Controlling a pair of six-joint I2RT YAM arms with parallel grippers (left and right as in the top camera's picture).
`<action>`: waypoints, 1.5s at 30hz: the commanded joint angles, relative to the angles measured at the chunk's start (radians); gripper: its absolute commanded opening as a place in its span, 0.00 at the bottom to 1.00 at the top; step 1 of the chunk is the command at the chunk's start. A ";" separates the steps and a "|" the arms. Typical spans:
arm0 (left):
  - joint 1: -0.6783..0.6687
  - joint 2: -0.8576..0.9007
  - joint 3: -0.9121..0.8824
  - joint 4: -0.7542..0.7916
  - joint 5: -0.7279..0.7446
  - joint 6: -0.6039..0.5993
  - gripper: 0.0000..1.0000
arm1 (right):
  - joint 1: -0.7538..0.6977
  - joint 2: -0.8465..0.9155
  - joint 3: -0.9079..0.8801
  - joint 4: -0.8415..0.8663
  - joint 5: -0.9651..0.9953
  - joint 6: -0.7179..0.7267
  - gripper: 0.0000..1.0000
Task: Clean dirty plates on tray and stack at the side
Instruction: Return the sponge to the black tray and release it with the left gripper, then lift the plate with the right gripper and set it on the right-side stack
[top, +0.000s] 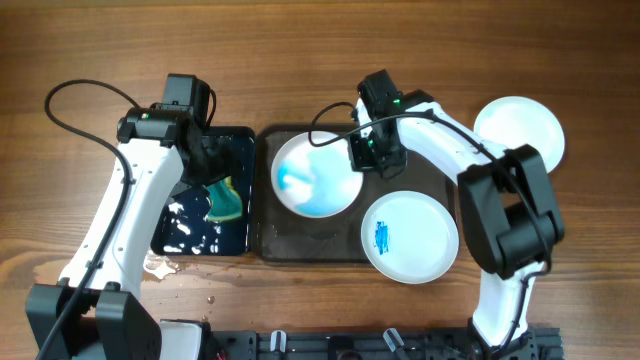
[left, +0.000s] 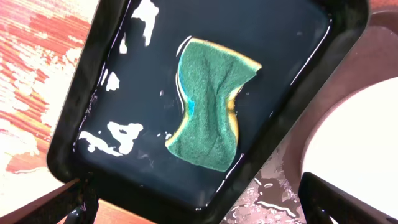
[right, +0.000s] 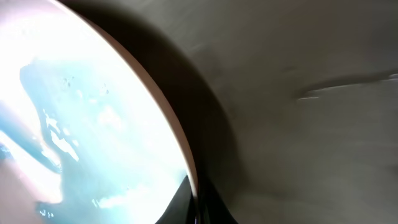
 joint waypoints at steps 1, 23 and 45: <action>-0.002 -0.002 0.012 0.015 0.008 0.003 1.00 | -0.006 -0.126 0.004 -0.012 0.241 -0.059 0.04; 0.054 -0.002 0.013 0.136 -0.043 0.004 1.00 | -0.002 -0.206 0.004 -0.056 -0.234 -0.069 0.05; 0.769 -0.002 0.034 0.141 0.407 0.001 1.00 | 0.442 -0.033 0.497 -0.137 0.390 -0.027 0.04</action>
